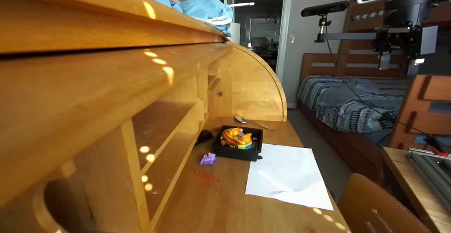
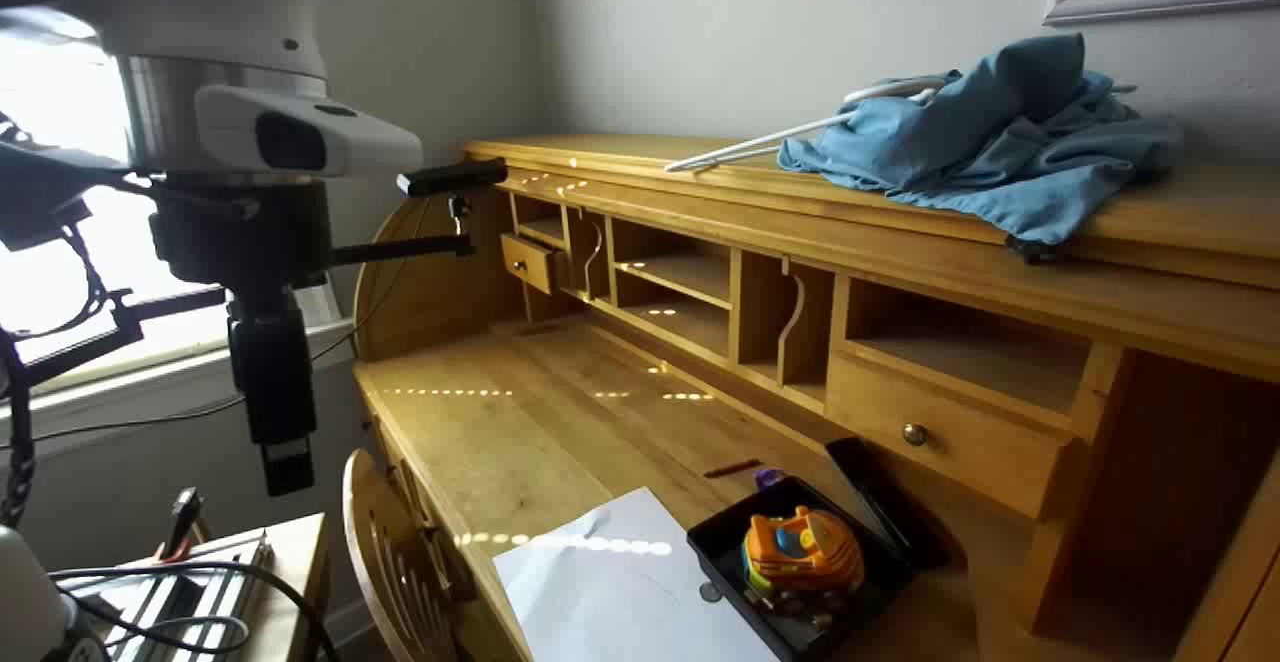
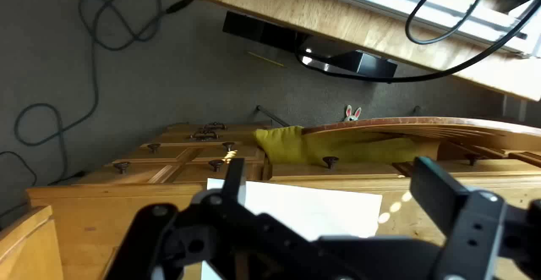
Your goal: Open the top right drawer
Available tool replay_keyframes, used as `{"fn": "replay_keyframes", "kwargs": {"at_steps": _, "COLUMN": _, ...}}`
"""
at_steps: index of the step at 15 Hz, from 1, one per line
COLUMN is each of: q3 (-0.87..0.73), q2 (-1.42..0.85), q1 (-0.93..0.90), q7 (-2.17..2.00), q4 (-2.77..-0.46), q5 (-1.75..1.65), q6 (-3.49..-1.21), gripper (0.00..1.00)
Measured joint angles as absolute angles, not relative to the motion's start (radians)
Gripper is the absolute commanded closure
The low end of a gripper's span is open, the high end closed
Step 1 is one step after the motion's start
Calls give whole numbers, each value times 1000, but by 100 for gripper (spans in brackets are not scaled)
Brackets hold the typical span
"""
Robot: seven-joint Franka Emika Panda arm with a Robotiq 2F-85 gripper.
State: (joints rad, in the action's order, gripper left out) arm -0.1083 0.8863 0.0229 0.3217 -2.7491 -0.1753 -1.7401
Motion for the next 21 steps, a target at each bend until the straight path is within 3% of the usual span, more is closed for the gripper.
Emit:
{"fn": "replay_keyframes", "kwargs": {"at_steps": 8, "q3": -138, "q2": 881, "q1": 39, "q7": 264, "q4": -2748, "q5": -175, "q6": -1819, "gripper": 0}}
{"fn": "replay_keyframes", "kwargs": {"at_steps": 21, "q3": -168, "q2": 691, "q1": 160, "q7": 48, "q4": -2744, "q5": -171, "q6": -2450, "gripper": 0}}
